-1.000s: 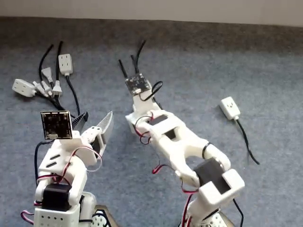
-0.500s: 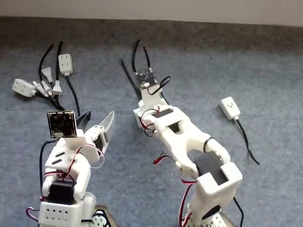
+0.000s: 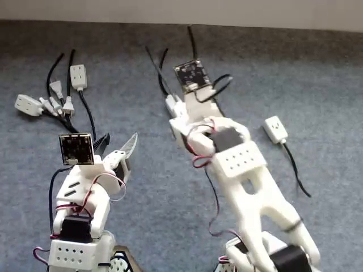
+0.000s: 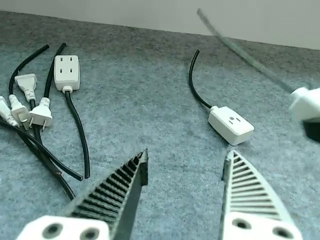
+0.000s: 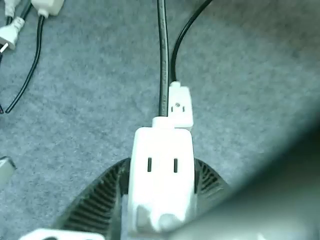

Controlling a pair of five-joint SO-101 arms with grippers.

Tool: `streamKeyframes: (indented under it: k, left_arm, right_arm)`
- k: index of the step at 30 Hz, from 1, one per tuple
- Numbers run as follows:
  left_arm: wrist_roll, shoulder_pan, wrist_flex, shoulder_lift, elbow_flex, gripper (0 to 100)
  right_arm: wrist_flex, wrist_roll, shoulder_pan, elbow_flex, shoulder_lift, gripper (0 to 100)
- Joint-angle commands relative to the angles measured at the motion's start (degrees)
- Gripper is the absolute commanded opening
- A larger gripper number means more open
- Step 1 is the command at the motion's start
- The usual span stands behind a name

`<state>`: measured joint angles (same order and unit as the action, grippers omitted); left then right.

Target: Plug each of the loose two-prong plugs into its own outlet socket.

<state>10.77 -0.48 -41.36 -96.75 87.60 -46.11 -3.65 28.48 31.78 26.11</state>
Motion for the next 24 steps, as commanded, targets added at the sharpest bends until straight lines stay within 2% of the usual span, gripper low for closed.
streamKeyframes:
  k: [1, 5, 10, 14, 24]
  left_arm:
    - [0.3, -0.1, 1.7, -0.3, -0.3, 25]
    - [0.3, 0.0, 1.7, -0.3, -0.3, 25]
    - [0.3, 0.0, 1.7, -0.3, -0.3, 25]
    - [0.3, 0.0, 1.7, 0.0, -0.2, 25]
    - [0.2, 2.7, 2.1, -0.4, 2.6, 25]
  right_arm:
    - [-3.3, -6.7, -8.3, -2.2, 14.9, 6.7]
    - [-2.8, -10.3, -17.0, -2.7, 17.7, 6.7]
    - [6.8, -13.8, -24.4, -9.1, 10.6, 6.7]
    - [9.0, -13.7, -25.8, -21.4, -2.7, 6.7]
    - [9.0, -11.5, -25.6, -63.1, -46.6, 6.7]
